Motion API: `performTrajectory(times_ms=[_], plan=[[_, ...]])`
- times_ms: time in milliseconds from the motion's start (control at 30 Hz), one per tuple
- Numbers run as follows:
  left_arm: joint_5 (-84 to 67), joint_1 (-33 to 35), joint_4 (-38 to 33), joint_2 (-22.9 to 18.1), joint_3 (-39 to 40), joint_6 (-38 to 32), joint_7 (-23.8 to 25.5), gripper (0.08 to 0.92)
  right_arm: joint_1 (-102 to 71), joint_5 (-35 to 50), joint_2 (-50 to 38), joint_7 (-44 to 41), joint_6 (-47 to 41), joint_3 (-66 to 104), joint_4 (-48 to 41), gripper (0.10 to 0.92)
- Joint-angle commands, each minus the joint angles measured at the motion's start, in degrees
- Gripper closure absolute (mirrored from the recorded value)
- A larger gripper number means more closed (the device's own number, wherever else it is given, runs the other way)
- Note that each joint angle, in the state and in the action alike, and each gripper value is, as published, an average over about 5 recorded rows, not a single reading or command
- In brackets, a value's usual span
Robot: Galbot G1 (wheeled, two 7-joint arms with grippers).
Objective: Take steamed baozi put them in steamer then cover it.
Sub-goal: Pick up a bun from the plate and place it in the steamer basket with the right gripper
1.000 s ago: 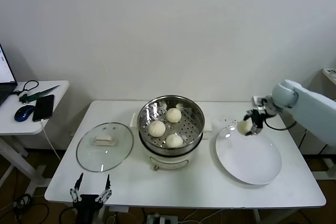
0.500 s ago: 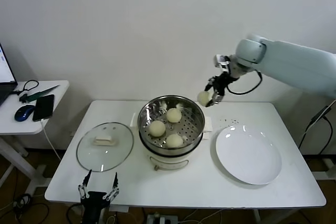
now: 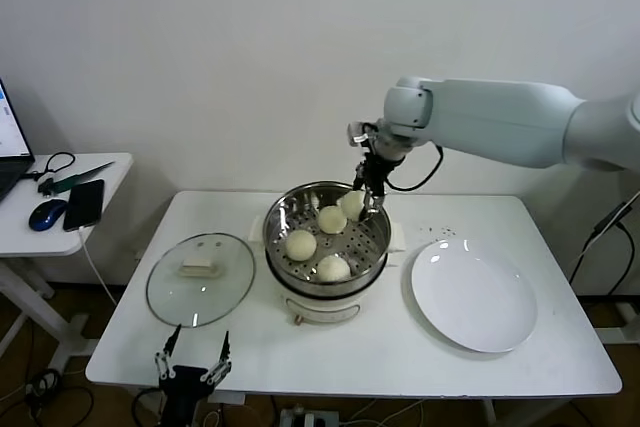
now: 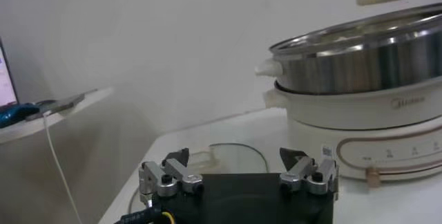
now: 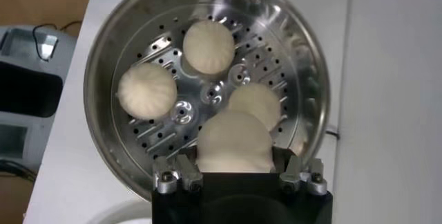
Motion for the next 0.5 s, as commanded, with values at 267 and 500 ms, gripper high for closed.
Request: performTrajectory(times_ms=[267, 500], plan=[[0.0, -1.3, 0.5, 0.4, 0.1, 0.8, 0.9, 0.177, -5.6, -2.7, 3.2, 3.1, -1.1, -3.2, 0.9, 0.314], [0.0, -1.7, 0.9, 0.4, 0.2, 0.9, 1.1, 0.177, -6.2, -3.1, 3.1, 3.6, -1.2, -3.0, 1.1, 0.312]])
